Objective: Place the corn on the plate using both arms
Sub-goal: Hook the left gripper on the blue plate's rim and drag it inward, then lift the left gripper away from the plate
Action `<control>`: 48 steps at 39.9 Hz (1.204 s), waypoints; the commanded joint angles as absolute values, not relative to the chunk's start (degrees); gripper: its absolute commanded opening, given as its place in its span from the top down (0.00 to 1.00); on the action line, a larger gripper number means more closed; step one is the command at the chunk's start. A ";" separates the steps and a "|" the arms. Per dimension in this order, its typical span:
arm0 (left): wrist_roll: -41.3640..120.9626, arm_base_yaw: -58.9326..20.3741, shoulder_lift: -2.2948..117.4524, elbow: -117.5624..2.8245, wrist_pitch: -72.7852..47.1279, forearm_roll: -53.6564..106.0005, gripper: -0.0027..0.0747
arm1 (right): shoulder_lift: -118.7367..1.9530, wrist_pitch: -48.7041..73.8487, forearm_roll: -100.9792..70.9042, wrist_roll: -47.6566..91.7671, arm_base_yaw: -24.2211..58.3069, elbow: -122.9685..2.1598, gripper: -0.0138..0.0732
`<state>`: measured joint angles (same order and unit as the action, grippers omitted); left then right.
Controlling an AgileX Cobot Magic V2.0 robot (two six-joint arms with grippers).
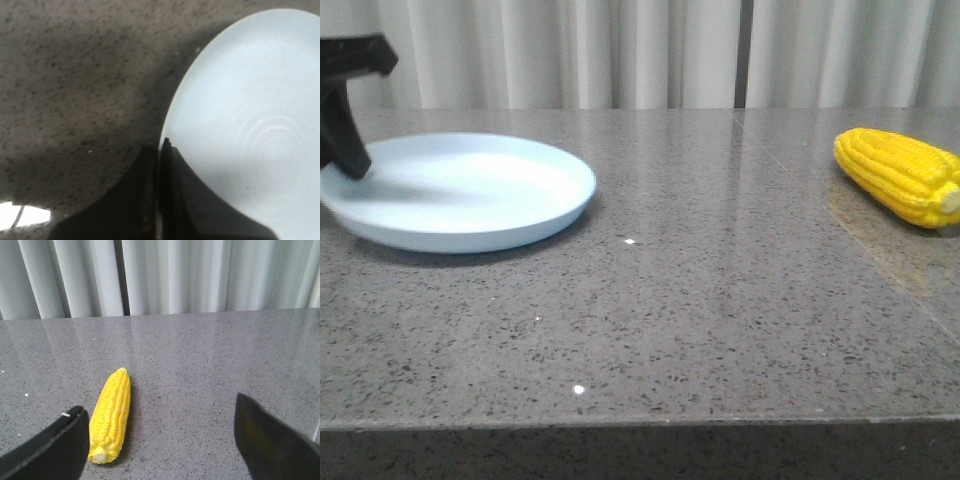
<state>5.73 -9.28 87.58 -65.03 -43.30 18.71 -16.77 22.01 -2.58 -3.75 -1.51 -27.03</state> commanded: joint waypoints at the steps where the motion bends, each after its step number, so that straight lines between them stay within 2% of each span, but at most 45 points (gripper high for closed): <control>1: 7.69 -11.13 84.94 -68.55 -40.43 25.82 0.99 | -17.65 17.61 -2.57 -3.30 -1.73 -29.04 0.14; 13: 7.42 -21.23 91.42 -73.03 -35.68 30.67 0.99 | -17.65 17.61 -2.57 -3.30 -1.73 -29.04 0.14; 26: 7.08 -22.98 97.89 -73.91 -36.22 32.08 0.97 | -17.65 17.61 -2.57 -3.30 -1.73 -29.04 0.14; 30: 7.08 -22.98 97.89 -73.91 -36.50 31.90 0.83 | -17.65 17.61 -2.57 -3.30 -1.73 -29.04 0.14; 37: 7.74 -22.41 96.18 -74.32 -36.51 31.17 0.39 | -17.65 17.61 -2.57 -3.30 -1.73 -29.04 0.14; 40: 8.00 -21.49 93.68 -74.72 -36.50 28.08 0.30 | -17.65 17.61 -2.57 -3.30 -1.73 -29.04 0.14; 42: 8.00 -20.81 91.39 -74.72 -36.64 25.10 0.30 | -17.65 17.61 -2.57 -3.30 -1.73 -29.04 0.14; 44: 6.99 -19.56 88.94 -74.61 -37.26 21.89 0.34 | -17.65 17.61 -2.57 -3.30 -1.73 -29.04 0.14; 45: 5.81 -19.10 87.52 -74.43 -37.62 19.83 0.38 | -17.65 17.61 -2.57 -3.30 -1.73 -29.04 0.14; 48: 2.82 -17.22 83.76 -72.81 -38.19 14.03 0.59 | -17.65 17.61 -2.57 -3.30 -1.73 -29.04 0.14</control>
<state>5.74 -18.79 89.66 -72.29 -39.28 18.51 -16.77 22.01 -2.58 -3.75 -1.51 -27.03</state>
